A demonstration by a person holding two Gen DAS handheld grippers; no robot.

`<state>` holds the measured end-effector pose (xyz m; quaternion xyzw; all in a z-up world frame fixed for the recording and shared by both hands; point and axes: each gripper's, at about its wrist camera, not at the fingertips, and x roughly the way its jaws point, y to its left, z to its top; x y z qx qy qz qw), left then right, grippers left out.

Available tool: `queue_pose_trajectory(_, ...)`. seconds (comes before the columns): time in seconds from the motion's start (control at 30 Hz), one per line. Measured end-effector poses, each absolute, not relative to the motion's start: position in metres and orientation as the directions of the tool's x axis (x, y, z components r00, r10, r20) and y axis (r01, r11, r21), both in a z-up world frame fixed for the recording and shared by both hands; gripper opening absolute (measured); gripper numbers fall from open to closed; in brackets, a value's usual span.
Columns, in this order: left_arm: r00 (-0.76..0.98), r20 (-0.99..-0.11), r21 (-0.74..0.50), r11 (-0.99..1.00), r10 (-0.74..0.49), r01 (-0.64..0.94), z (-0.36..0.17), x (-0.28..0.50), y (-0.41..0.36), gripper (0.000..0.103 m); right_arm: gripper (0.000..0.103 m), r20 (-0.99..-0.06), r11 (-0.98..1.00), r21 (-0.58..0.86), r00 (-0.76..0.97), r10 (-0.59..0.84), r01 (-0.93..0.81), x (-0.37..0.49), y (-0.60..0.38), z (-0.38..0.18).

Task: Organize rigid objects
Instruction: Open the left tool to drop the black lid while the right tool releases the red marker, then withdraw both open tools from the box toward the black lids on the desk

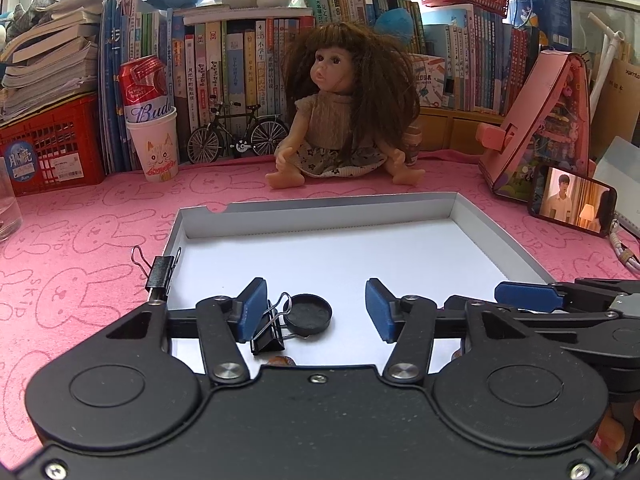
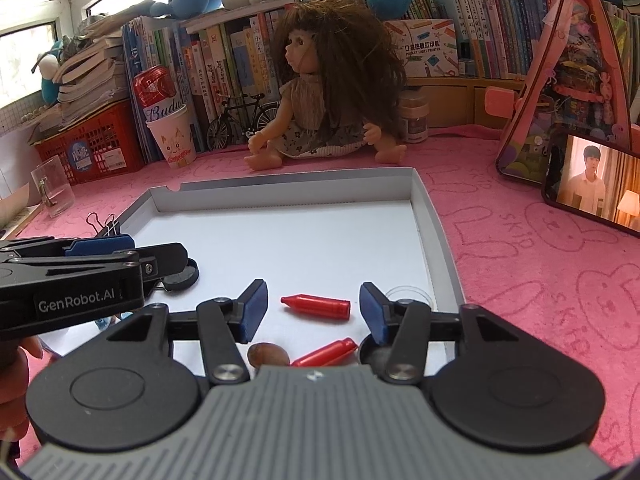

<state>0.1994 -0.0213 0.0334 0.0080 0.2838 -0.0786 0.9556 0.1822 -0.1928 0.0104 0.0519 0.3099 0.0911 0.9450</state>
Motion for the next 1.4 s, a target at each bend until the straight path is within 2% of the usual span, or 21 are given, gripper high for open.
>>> queue_pose_trajectory(0.4,0.844,-0.512,-0.038,0.986,-0.16,0.164,0.039,0.177,-0.017,0.073,0.075,-0.547,0.976,0.165,0.811,0.207,-0.138,0.163,-0.2,0.015)
queue_pose_trajectory(0.6,0.849,-0.496,-0.056,0.983,-0.181,0.176,0.044,0.164,-0.014,0.078,0.081,-0.523,0.978,0.156,0.829,0.198,-0.136,0.151,-0.205,0.021)
queue_pose_trajectory(0.93,0.86,-0.467,-0.05,0.978,-0.204,0.204,0.051,0.136,-0.012,0.081,0.087,-0.49,0.978,0.149,0.848,0.201,-0.146,0.132,-0.209,0.029)
queue_pose_trajectory(1.4,0.848,-0.47,-0.07,0.968,-0.246,0.242,0.047,0.086,-0.012,0.082,0.088,-0.452,0.975,0.059,0.865,0.217,-0.213,0.092,-0.207,0.029)
